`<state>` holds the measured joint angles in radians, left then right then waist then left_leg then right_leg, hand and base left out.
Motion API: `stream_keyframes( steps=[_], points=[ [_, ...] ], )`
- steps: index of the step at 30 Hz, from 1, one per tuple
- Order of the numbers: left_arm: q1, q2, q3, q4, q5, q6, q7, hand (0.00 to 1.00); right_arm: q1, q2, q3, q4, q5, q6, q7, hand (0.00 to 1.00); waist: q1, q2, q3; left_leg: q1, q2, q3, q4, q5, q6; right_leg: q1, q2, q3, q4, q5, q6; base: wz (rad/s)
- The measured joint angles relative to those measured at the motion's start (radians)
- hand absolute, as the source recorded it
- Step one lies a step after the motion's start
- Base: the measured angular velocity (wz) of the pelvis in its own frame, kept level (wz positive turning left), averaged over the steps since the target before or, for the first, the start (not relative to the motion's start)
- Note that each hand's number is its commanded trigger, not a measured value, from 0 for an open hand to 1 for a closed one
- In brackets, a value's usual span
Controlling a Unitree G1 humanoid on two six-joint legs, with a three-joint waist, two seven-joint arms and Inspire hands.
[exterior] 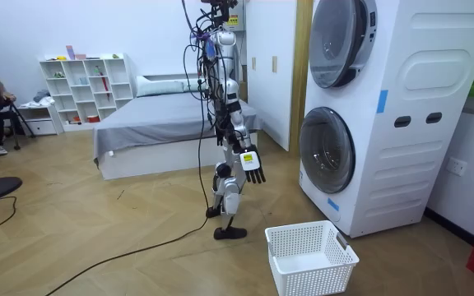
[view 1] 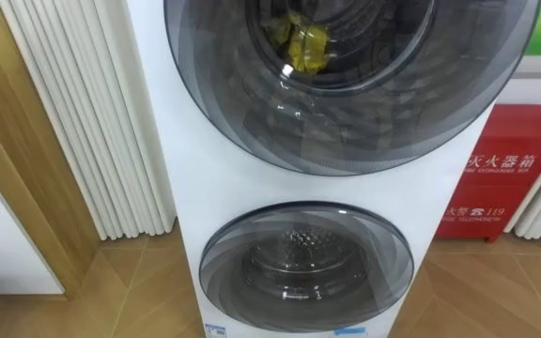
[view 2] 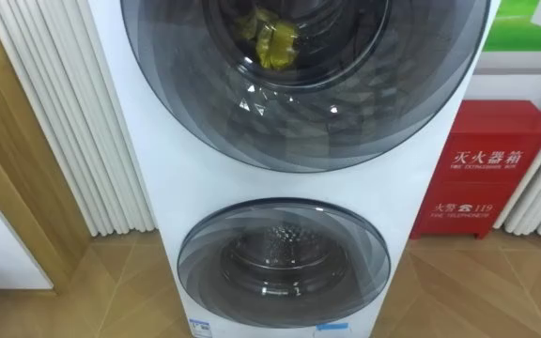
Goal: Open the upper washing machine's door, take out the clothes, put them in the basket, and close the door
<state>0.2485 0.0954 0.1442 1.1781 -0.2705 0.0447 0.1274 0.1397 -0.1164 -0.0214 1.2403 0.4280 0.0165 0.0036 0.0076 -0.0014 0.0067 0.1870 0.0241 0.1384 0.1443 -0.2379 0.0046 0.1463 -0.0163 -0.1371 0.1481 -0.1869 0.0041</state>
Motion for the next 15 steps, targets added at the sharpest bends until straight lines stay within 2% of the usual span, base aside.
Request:
stream_keyframes(
  steps=[6, 15],
  points=[
    [0.001, 0.0, -0.001, 0.002, 0.014, 0.0, 0.022, 0.0, 0.001, 0.004, 0.002, 0.003, 0.004, -0.001, -0.004, 0.0, 0.0, -0.005, 0.0002, 0.004, 0.0, 0.001, 0.0, 0.0, 0.0, 0.0, 0.0, 0.007, 0.001, -0.001, 0.0, 0.0],
    [-0.002, 0.004, -0.002, -0.005, 0.001, 0.0, 0.002, 0.0, -0.002, 0.003, 0.001, 0.001, 0.005, 0.003, 0.013, 0.0, 0.0, -0.008, -0.0002, -0.003, 0.0, -0.001, 0.0, 0.0, 0.0, -0.005, 0.001, 0.01, 0.002, -0.003, 0.001, -0.01]
  ],
)
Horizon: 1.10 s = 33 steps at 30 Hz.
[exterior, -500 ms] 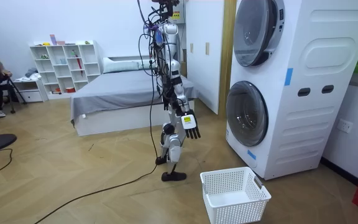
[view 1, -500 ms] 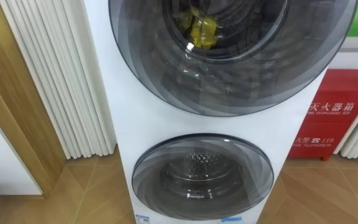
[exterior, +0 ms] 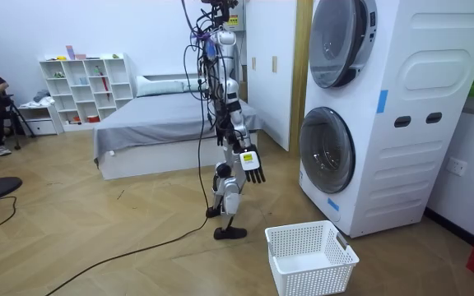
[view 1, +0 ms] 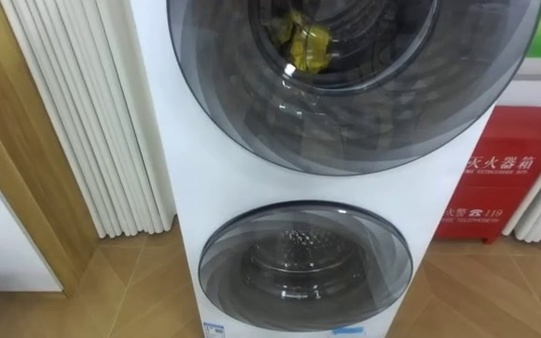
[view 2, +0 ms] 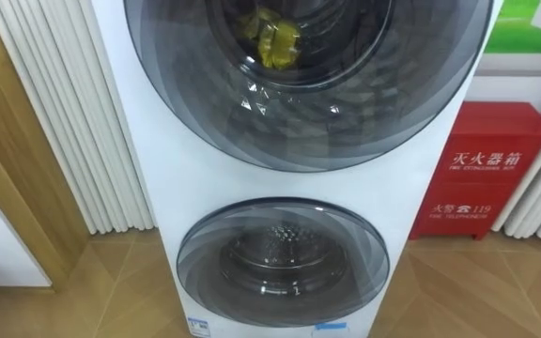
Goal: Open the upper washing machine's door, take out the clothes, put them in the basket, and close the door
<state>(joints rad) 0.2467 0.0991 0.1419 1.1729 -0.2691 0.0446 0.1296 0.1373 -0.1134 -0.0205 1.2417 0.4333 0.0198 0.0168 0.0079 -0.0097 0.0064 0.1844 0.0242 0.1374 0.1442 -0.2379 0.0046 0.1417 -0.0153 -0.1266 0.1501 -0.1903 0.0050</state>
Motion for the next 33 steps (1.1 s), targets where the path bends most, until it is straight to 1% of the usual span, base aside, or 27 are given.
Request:
stream_keyframes(
  steps=[7, 11, 12, 14, 16, 17, 19, 20, 22, 23, 24, 26, 27, 28, 29, 30, 32, 33],
  points=[
    [0.005, 0.002, 0.0, 0.0, -0.012, 0.0, -0.017, 0.0, -0.001, 0.001, -0.003, 0.002, 0.018, 0.005, -0.019, 0.0, -0.003, 0.001, -0.0003, 0.0, 0.0, -0.001, 0.001, 0.0, 0.0, 0.002, -0.001, 0.0, 0.0, 0.0, 0.0, 0.0],
    [0.008, 0.002, 0.0, 0.003, -0.012, 0.002, -0.017, 0.0, 0.0, 0.002, -0.016, 0.004, 0.046, 0.026, -0.043, 0.0, -0.004, 0.001, -0.0002, 0.0, 0.0, -0.002, 0.004, 0.0, 0.0, 0.003, -0.001, 0.001, 0.001, 0.0, 0.0, 0.0],
    [0.008, 0.002, 0.001, 0.004, -0.011, 0.003, -0.017, 0.0, 0.001, 0.004, -0.023, 0.004, 0.049, 0.026, -0.048, 0.0, -0.004, 0.002, -0.0003, 0.0, 0.0, -0.001, 0.005, 0.0, 0.0, 0.003, -0.001, 0.001, 0.001, 0.0, 0.0, 0.0],
    [0.012, 0.002, 0.005, 0.004, -0.01, 0.003, -0.018, 0.0, 0.003, 0.007, -0.068, 0.004, 0.053, 0.027, -0.074, 0.0, -0.007, 0.001, -0.0003, -0.001, -0.001, -0.002, 0.006, 0.0, 0.0, 0.005, -0.002, -0.003, 0.001, 0.0, 0.0, 0.05],
    [0.026, 0.002, 0.024, -0.012, -0.01, 0.007, -0.024, 0.0, 0.003, 0.006, -0.11, -0.008, 0.064, 0.029, -0.099, 0.0, -0.016, -0.004, -0.0012, -0.002, -0.001, -0.004, 0.006, 0.0, 0.0, 0.004, -0.002, -0.008, 0.003, -0.002, -0.001, 0.06],
    [0.033, 0.003, 0.036, -0.023, -0.011, 0.011, -0.025, 0.0, 0.003, 0.002, -0.14, -0.026, 0.074, 0.035, -0.118, 0.0, -0.027, -0.009, -0.0037, 0.0, 0.0, -0.005, 0.006, 0.0, 0.0, 0.005, -0.002, -0.009, 0.002, -0.003, -0.001, 0.03],
    [0.034, 0.005, 0.054, -0.026, -0.01, 0.019, -0.025, 0.0, 0.001, -0.005, -0.183, -0.063, 0.075, 0.039, -0.151, 0.0, -0.032, -0.013, -0.0046, 0.003, -0.001, -0.007, 0.007, 0.0, 0.0, 0.008, -0.003, -0.009, 0.002, -0.002, -0.001, -0.02],
    [0.036, 0.006, 0.067, -0.028, -0.005, 0.021, -0.028, 0.0, 0.002, -0.009, -0.221, -0.114, 0.076, 0.046, -0.177, 0.0, -0.032, -0.014, -0.004, 0.005, -0.001, -0.004, 0.007, 0.0, 0.0, 0.006, -0.003, -0.004, 0.001, -0.002, -0.001, -0.11],
    [0.039, 0.01, 0.094, -0.028, -0.001, 0.022, -0.033, 0.0, -0.004, -0.019, -0.258, -0.199, 0.068, 0.046, -0.222, 0.0, -0.031, -0.015, -0.0041, 0.006, 0.0, 0.0, 0.007, 0.0, 0.0, 0.003, -0.001, 0.007, 0.002, -0.002, -0.001, -0.12],
    [0.037, 0.018, 0.093, -0.027, -0.002, 0.021, -0.033, 0.0, -0.024, -0.029, -0.279, -0.229, 0.047, 0.046, -0.246, 0.0, -0.031, -0.019, -0.0043, 0.011, 0.0, 0.005, 0.007, 0.0, 0.0, 0.002, 0.0, 0.011, 0.004, -0.002, -0.001, -0.08],
    [0.035, 0.022, 0.091, -0.027, -0.001, 0.022, -0.033, 0.0, -0.034, -0.035, -0.281, -0.248, 0.031, 0.046, -0.262, 0.0, -0.031, -0.02, -0.0042, 0.01, 0.0, 0.01, 0.008, 0.0, 0.0, 0.0, 0.0, 0.012, 0.005, -0.002, -0.001, -0.09],
    [0.029, 0.035, 0.089, -0.029, 0.002, 0.022, -0.038, 0.0, -0.048, -0.052, -0.286, -0.39, -0.005, 0.046, -0.326, 0.0, -0.031, -0.023, -0.0045, 0.003, 0.0, 0.02, 0.009, 0.0, 0.0, -0.013, -0.001, 0.014, 0.011, -0.002, -0.001, -0.09],
    [0.029, 0.037, 0.089, -0.033, 0.002, 0.022, -0.039, 0.0, -0.048, -0.055, -0.287, -0.437, -0.008, 0.045, -0.341, 0.0, -0.031, -0.023, -0.0039, 0.0, 0.0, 0.022, 0.008, 0.0, 0.0, -0.017, -0.001, 0.014, 0.013, -0.002, -0.001, -0.09],
    [0.028, 0.041, 0.09, -0.036, 0.003, 0.022, -0.045, 0.0, -0.052, -0.062, -0.287, -0.516, -0.014, 0.039, -0.358, 0.0, -0.032, -0.024, -0.0017, -0.003, 0.0, 0.024, 0.008, 0.0, 0.0, -0.023, -0.001, 0.017, 0.018, -0.002, -0.001, -0.06],
    [0.028, 0.043, 0.09, -0.042, 0.013, 0.022, -0.047, 0.0, -0.055, -0.069, -0.287, -0.582, -0.034, 0.036, -0.376, 0.0, -0.035, -0.025, -0.0019, -0.006, 0.0, 0.025, 0.008, 0.0, 0.0, -0.025, -0.001, 0.02, 0.02, -0.002, -0.001, -0.05],
    [0.028, 0.043, 0.09, -0.045, 0.021, 0.022, -0.047, 0.0, -0.058, -0.072, -0.287, -0.612, -0.053, 0.036, -0.383, 0.0, -0.034, -0.028, -0.0027, -0.007, 0.0, 0.025, 0.008, 0.0, 0.0, -0.027, -0.001, 0.019, 0.022, -0.002, -0.001, 0.0],
    [0.029, 0.046, 0.088, -0.049, 0.029, 0.021, -0.047, 0.0, -0.065, -0.081, -0.286, -0.741, -0.135, 0.035, -0.397, 0.0, -0.034, -0.035, -0.0024, -0.018, 0.0, 0.023, 0.008, 0.0, 0.0, -0.035, 0.0, 0.017, 0.022, -0.002, -0.001, 0.0],
    [0.03, 0.047, 0.088, -0.049, 0.03, 0.021, -0.047, 0.0, -0.066, -0.082, -0.286, -0.766, -0.154, 0.034, -0.4, 0.0, -0.034, -0.037, -0.0027, -0.019, 0.0, 0.022, 0.008, 0.0, 0.0, -0.036, 0.0, 0.017, 0.022, -0.002, -0.001, 0.0]
  ],
)
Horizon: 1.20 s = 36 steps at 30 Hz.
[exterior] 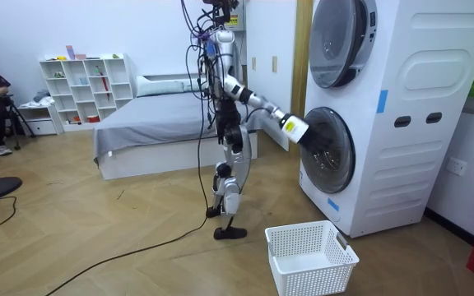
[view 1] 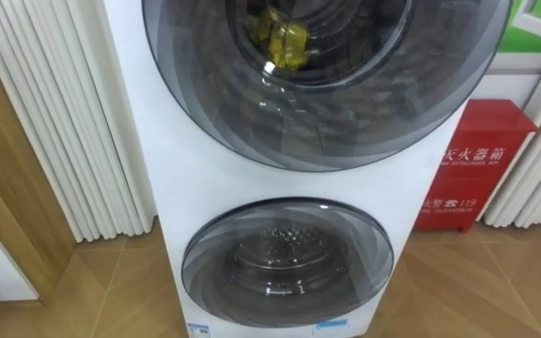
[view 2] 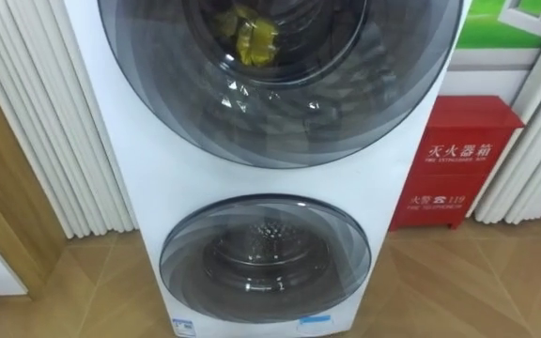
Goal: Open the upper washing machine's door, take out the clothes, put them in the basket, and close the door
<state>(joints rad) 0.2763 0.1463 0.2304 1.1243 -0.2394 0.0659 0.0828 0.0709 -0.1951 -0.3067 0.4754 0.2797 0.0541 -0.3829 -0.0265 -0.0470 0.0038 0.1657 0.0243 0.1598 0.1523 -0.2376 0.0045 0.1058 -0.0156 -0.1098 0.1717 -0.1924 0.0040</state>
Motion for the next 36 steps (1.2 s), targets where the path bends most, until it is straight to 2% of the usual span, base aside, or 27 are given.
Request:
stream_keyframes(
  steps=[2, 5, 8, 12, 15, 17, 19, 23, 26, 28, 32, 36],
  points=[
    [0.004, -0.001, 0.0, -0.001, 0.01, 0.0, -0.002, 0.0, -0.001, -0.005, 0.0, -0.098, -0.033, 0.0, -0.009, 0.0, 0.005, -0.009, -0.0008, 0.0, 0.0, 0.001, -0.001, 0.0, 0.0, 0.0, 0.0, 0.0, -0.001, 0.0, 0.0, 0.0],
    [0.004, -0.001, 0.0, -0.002, 0.039, 0.0, -0.003, 0.0, -0.009, -0.009, 0.002, -0.218, -0.054, -0.002, -0.023, 0.0, 0.009, -0.009, -0.0008, -0.001, 0.001, 0.0, -0.001, 0.0, 0.0, -0.002, 0.001, 0.001, -0.001, 0.0, 0.0, 0.0],
    [0.004, -0.002, -0.003, -0.003, 0.056, 0.0, -0.004, 0.0, -0.035, -0.019, 0.005, -0.273, -0.055, -0.011, -0.028, 0.0, 0.011, -0.012, -0.0009, -0.006, 0.0, 0.001, -0.001, 0.0, 0.0, -0.007, 0.001, 0.001, -0.001, 0.0, 0.0, 0.0],
    [0.003, 0.0, -0.003, -0.003, 0.061, -0.003, -0.005, 0.0, -0.082, -0.023, 0.011, -0.317, -0.077, -0.017, -0.034, 0.0, 0.011, -0.006, -0.0015, -0.013, 0.0, -0.007, -0.001, 0.0, 0.0, -0.007, 0.0, -0.002, -0.001, 0.001, 0.0, 0.0],
    [0.005, 0.001, -0.009, -0.001, 0.097, -0.003, -0.01, 0.0, -0.131, -0.032, 0.021, -0.33, -0.108, -0.017, -0.034, 0.0, 0.014, 0.0, -0.0005, -0.014, 0.0, -0.007, -0.001, 0.0, 0.0, -0.007, 0.0, -0.003, -0.001, 0.001, 0.0, -0.03],
    [0.002, 0.002, -0.03, -0.005, 0.104, -0.004, -0.025, 0.0, -0.182, -0.067, 0.053, -0.33, -0.126, -0.017, -0.022, 0.0, 0.014, 0.004, 0.0014, -0.014, 0.0, -0.009, -0.001, 0.0, 0.0, -0.003, 0.0, -0.008, -0.002, 0.001, 0.0, 0.08],
    [-0.002, 0.002, -0.05, -0.006, 0.104, -0.004, -0.029, 0.0, -0.209, -0.08, 0.065, -0.33, -0.126, -0.018, -0.008, 0.0, 0.015, 0.004, 0.0017, -0.014, 0.0, -0.012, -0.001, 0.0, 0.0, 0.0, 0.0, -0.015, -0.002, 0.001, 0.0, 0.1],
    [0.0, 0.002, -0.059, -0.005, 0.104, -0.008, -0.031, 0.0, -0.249, -0.088, 0.079, -0.331, -0.125, -0.019, 0.009, 0.0, 0.038, -0.006, 0.0032, -0.019, 0.001, -0.021, 0.0, 0.0, 0.0, -0.008, 0.0, -0.023, -0.001, 0.001, 0.0, 0.04],
    [-0.003, 0.004, -0.064, -0.005, 0.103, -0.006, -0.033, 0.0, -0.282, -0.091, 0.1, -0.331, -0.107, -0.019, 0.037, 0.0, 0.04, -0.01, 0.0023, -0.023, 0.001, -0.026, 0.0, 0.0, 0.0, -0.009, -0.001, -0.031, -0.001, 0.001, -0.001, 0.07],
    [-0.004, 0.007, -0.073, -0.005, 0.108, -0.006, -0.038, 0.0, -0.303, -0.092, 0.12, -0.329, -0.106, -0.019, 0.047, 0.0, 0.057, -0.01, 0.002, -0.025, 0.001, -0.028, 0.001, 0.0, 0.0, -0.009, -0.001, -0.034, -0.001, 0.002, -0.001, 0.04],
    [-0.02, 0.012, -0.073, -0.005, 0.164, -0.006, -0.05, 0.0, -0.369, -0.123, 0.146, -0.297, -0.106, -0.018, 0.088, 0.0, 0.069, -0.013, 0.0005, -0.045, 0.001, -0.038, 0.012, 0.0, 0.0, -0.019, -0.004, -0.05, -0.001, 0.003, -0.002, 0.1],
    [-0.017, 0.016, -0.079, -0.005, 0.164, 0.0, -0.054, 0.0, -0.397, -0.147, 0.148, -0.256, -0.08, -0.017, 0.104, 0.0, 0.068, -0.013, 0.0005, -0.052, 0.001, -0.056, 0.014, 0.0, 0.0, -0.019, -0.004, -0.061, -0.001, 0.003, -0.003, 0.08]
  ],
)
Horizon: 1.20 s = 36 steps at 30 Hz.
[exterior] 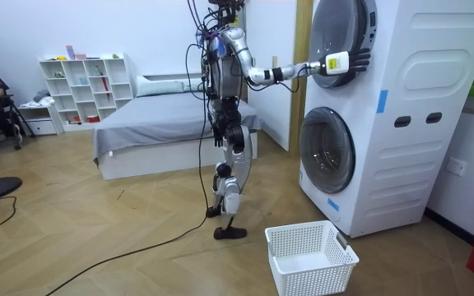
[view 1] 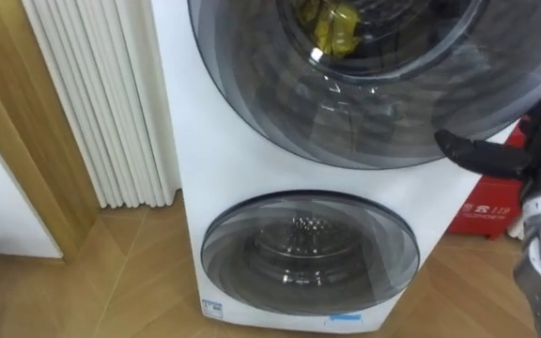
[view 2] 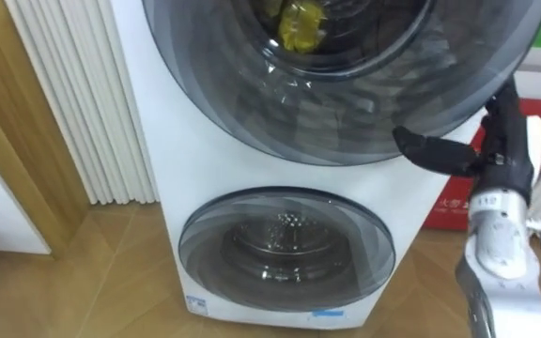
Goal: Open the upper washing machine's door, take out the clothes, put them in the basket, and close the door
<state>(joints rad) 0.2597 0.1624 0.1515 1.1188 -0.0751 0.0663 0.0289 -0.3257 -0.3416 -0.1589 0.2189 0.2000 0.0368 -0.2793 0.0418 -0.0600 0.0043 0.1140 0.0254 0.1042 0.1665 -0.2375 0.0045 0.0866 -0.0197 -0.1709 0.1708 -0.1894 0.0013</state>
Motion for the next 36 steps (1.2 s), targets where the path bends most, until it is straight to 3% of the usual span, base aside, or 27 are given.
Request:
stream_keyframes(
  steps=[4, 9, 14, 18, 24, 31, 36],
  points=[
    [0.001, 0.009, -0.01, 0.0, 0.002, 0.011, 0.0, 0.0, -0.03, -0.027, 0.01, 0.013, 0.089, 0.009, 0.01, 0.0, -0.002, -0.004, 0.0008, -0.001, 0.0, -0.005, 0.0, 0.0, 0.0, 0.001, 0.0, -0.008, 0.0, 0.0, 0.0, 0.0],
    [0.001, 0.023, -0.017, -0.003, 0.051, 0.019, -0.002, 0.0, -0.108, -0.072, 0.031, 0.13, 0.171, 0.01, 0.023, 0.0, -0.004, -0.024, 0.0055, 0.003, 0.0, -0.01, 0.0, 0.0, 0.0, 0.009, -0.001, -0.019, 0.0, 0.0, 0.0, 0.02],
    [0.004, 0.039, -0.023, -0.009, 0.113, 0.041, -0.024, 0.0, -0.138, -0.1, 0.061, 0.188, 0.187, 0.011, 0.033, 0.0, -0.003, -0.033, 0.002, 0.004, 0.0, -0.011, 0.002, 0.0, 0.0, 0.011, -0.001, -0.024, -0.001, 0.001, -0.001, 0.01],
    [0.007, 0.057, -0.034, -0.045, 0.121, 0.058, -0.039, 0.0, -0.162, -0.104, 0.065, 0.218, 0.204, 0.021, 0.045, 0.0, -0.003, -0.032, 0.0019, 0.004, 0.0, -0.011, 0.006, 0.0, 0.0, 0.012, -0.002, -0.026, 0.0, 0.001, -0.002, 0.0],
    [0.011, 0.058, -0.037, -0.063, 0.133, 0.066, -0.04, 0.0, -0.169, -0.115, 0.067, 0.231, 0.202, 0.031, 0.052, 0.0, 0.004, -0.031, 0.0017, 0.0, 0.0, -0.011, 0.017, 0.0, 0.0, 0.014, -0.003, -0.027, 0.001, 0.002, -0.003, 0.0],
    [0.004, 0.059, -0.037, -0.06, 0.135, 0.055, -0.062, 0.0, -0.169, -0.121, 0.069, 0.224, 0.182, 0.031, 0.058, 0.0, 0.009, -0.018, -0.0058, -0.003, 0.001, -0.009, 0.022, 0.0, 0.0, 0.012, -0.002, -0.024, 0.001, 0.004, -0.005, 0.0],
    [-0.001, 0.06, -0.037, -0.039, 0.124, 0.033, -0.061, 0.0, -0.125, -0.121, 0.07, 0.126, 0.178, 0.031, 0.069, 0.0, 0.009, -0.001, -0.005, 0.007, 0.004, -0.012, 0.019, 0.0, 0.0, 0.014, 0.001, -0.02, 0.0, 0.005, -0.007, -0.09]
  ],
)
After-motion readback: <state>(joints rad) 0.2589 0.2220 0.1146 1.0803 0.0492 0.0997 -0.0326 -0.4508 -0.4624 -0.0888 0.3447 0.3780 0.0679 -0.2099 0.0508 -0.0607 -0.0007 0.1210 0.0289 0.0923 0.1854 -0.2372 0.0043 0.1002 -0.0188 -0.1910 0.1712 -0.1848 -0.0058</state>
